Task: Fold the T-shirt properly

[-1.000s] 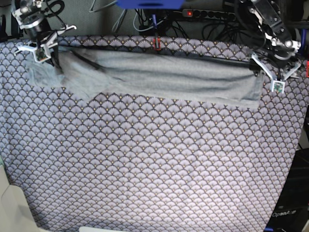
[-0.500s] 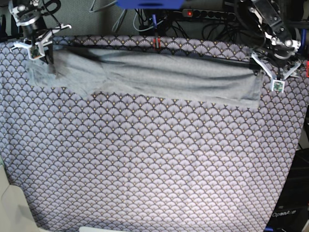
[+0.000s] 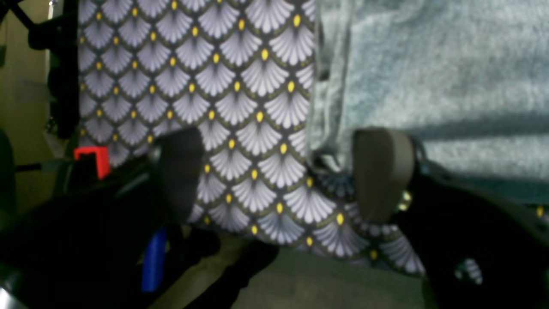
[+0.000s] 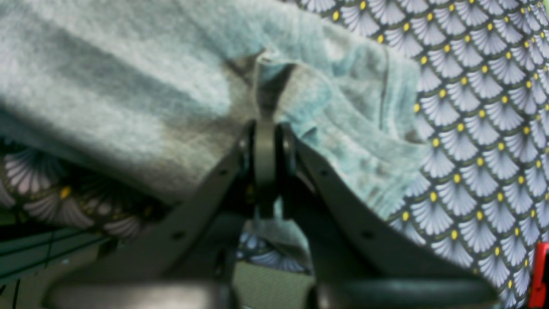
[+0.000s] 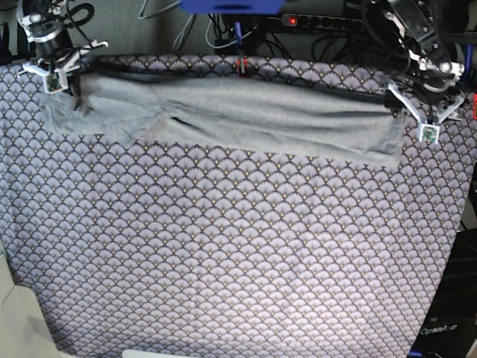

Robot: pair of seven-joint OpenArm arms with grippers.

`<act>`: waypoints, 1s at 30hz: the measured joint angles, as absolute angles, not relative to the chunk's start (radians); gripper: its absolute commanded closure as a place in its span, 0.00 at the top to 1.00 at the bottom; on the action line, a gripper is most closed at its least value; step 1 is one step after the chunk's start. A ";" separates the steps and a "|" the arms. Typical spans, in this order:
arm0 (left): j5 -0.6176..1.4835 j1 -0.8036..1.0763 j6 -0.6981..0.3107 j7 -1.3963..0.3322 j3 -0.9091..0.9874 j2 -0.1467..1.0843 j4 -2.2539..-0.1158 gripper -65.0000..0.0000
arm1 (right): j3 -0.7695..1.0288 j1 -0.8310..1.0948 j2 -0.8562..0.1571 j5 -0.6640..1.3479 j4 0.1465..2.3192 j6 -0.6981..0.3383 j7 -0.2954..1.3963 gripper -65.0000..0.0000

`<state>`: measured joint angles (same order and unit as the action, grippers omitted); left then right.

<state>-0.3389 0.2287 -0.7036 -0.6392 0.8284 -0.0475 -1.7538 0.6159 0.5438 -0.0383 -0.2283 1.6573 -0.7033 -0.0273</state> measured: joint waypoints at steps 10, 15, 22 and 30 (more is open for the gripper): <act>-0.340 0.229 -0.704 -0.640 0.828 -0.047 -1.754 0.82 | 0.621 0.544 -0.039 -0.224 1.657 -0.703 0.021 0.26; -0.340 0.229 -0.704 -0.640 0.829 -0.047 -1.754 0.82 | 0.622 0.507 -0.038 -0.223 1.661 -0.702 0.085 0.34; -0.339 0.229 -0.704 -0.639 0.828 -0.047 -1.754 0.82 | 0.644 0.492 -0.038 -0.225 1.724 -0.706 0.178 0.48; -0.339 0.229 -0.704 -0.639 0.828 -0.047 -1.754 0.82 | 0.725 0.491 -0.014 -0.224 1.824 -0.703 0.183 0.50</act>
